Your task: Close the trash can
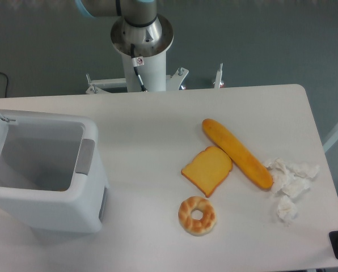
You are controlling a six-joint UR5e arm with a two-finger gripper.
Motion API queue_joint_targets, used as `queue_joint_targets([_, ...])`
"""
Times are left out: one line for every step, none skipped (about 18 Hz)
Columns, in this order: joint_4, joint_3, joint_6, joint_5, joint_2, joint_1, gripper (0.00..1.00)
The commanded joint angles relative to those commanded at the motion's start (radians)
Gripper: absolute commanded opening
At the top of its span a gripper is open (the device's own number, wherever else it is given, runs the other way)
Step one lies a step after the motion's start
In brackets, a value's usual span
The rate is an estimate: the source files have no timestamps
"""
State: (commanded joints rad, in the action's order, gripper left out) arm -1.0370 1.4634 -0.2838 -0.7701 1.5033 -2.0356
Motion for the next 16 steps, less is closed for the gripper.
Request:
queue_joint_targets([0.0,0.0,-0.002,0.011,0.008,0.003,1.0])
queue_joint_targets([0.0,0.0,0.0,0.023,0.014,0.005,1.0])
queue_joint_targets([0.0,0.0,-0.002,0.035,0.02,0.011,1.0])
queue_joint_targets([0.002,0.0,-0.003,0.038,0.029,0.017,1.0])
queue_joint_targets([0.002,-0.002,-0.005,0.038,0.037,0.02,1.0])
queue_joint_targets([0.002,-0.003,-0.005,0.038,0.046,0.02,1.0])
queue_joint_targets([0.003,-0.003,-0.006,0.038,0.052,0.026,1.0])
queue_joint_targets([0.011,-0.006,-0.006,0.038,0.06,0.029,1.0])
queue_joint_targets([0.02,-0.009,-0.006,0.038,0.066,0.031,1.0])
queue_joint_targets([0.024,-0.012,-0.006,0.038,0.071,0.031,1.0])
queue_joint_targets([0.025,-0.014,-0.006,0.04,0.077,0.034,1.0])
queue_joint_targets([0.026,-0.014,-0.006,0.04,0.081,0.043,1.0])
queue_joint_targets([0.031,-0.014,-0.006,0.04,0.087,0.048,1.0])
queue_joint_targets([0.031,-0.014,-0.008,0.038,0.094,0.051,1.0])
queue_joint_targets([0.031,-0.014,-0.008,0.038,0.098,0.058,1.0])
queue_joint_targets([0.032,-0.015,-0.009,0.04,0.104,0.063,1.0])
